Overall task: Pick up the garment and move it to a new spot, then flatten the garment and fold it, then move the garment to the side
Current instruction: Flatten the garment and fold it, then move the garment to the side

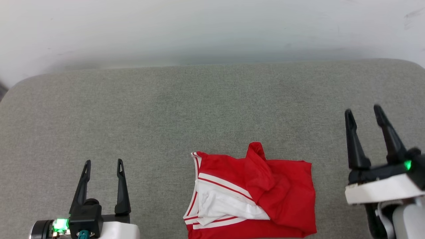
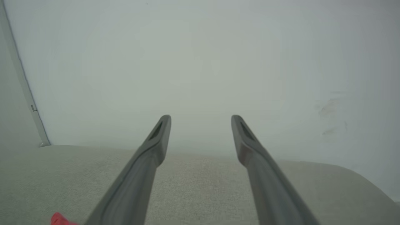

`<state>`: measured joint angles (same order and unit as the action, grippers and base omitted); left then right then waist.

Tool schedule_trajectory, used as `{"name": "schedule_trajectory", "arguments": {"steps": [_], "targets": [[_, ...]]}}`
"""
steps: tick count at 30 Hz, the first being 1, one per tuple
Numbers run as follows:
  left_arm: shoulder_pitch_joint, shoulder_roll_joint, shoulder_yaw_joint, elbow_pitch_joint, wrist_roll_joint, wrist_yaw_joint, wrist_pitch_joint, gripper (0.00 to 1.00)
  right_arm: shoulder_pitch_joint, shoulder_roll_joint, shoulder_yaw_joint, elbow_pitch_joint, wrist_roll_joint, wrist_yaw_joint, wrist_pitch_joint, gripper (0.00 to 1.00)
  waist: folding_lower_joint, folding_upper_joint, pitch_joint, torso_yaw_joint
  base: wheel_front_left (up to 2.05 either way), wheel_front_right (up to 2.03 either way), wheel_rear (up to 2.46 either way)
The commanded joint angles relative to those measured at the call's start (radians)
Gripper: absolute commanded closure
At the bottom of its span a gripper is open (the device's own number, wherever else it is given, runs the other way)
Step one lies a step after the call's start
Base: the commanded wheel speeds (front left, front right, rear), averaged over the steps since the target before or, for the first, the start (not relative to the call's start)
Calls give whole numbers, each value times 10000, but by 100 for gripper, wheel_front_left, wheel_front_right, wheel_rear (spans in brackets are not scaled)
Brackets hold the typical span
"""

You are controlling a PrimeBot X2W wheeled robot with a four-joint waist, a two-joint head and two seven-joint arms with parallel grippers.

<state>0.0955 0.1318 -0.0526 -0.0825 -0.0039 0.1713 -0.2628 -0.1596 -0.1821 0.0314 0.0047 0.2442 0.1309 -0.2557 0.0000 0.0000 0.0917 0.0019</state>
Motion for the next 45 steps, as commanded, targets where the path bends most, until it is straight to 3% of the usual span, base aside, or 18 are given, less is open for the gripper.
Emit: {"name": "schedule_trajectory", "arguments": {"steps": [1, 8, 17, 26, 31, 36, 39, 45], "targets": [[59, 31, 29, 7, -13, -22, -24, 0, 251, 122, -76, -24, -66, -4, -39, 0, 0, 0, -16, 3, 0, 0, 0], [188, -24, 22, 27, -39, -90, -24, 0, 1715, 826, -422, -131, -224, -4, -89, 0, 0, 0, -163, 18, 0, 0, 0], [451, -47, 103, 20, -62, -188, -24, 0, 2851, 1155, -625, -236, -262, -4, -94, 0, 0, 0, -337, 2, 0, 0, 0], [605, -148, 98, 103, -24, -297, -24, 0, 3259, 1312, -657, -321, -364, -4, -96, 0, 0, 0, -498, 36, 0, 0, 0], [609, -206, 129, 98, -43, -286, -24, 0, 2729, 1287, -843, -535, -521, -4, -96, 0, 0, 0, -504, 27, 0, 0, 0], [570, -259, 105, 73, -35, -341, -24, 0, 1687, 727, -1179, -952, -564, -4, -93, 0, 0, 0, -424, 20, 0, 0, 0], [517, -286, 107, 76, -44, -375, -24, 0, 873, 78, -1111, -979, -486, -4, 156, 0, 0, 0, -356, 31, 0, 0, 0], [386, -309, 133, 126, -30, -441, -24, 0, -619, -1606, -77, -1088, 921, -4, 3720, 0, 0, 0, -246, 104, 0, 0, 0]]}}
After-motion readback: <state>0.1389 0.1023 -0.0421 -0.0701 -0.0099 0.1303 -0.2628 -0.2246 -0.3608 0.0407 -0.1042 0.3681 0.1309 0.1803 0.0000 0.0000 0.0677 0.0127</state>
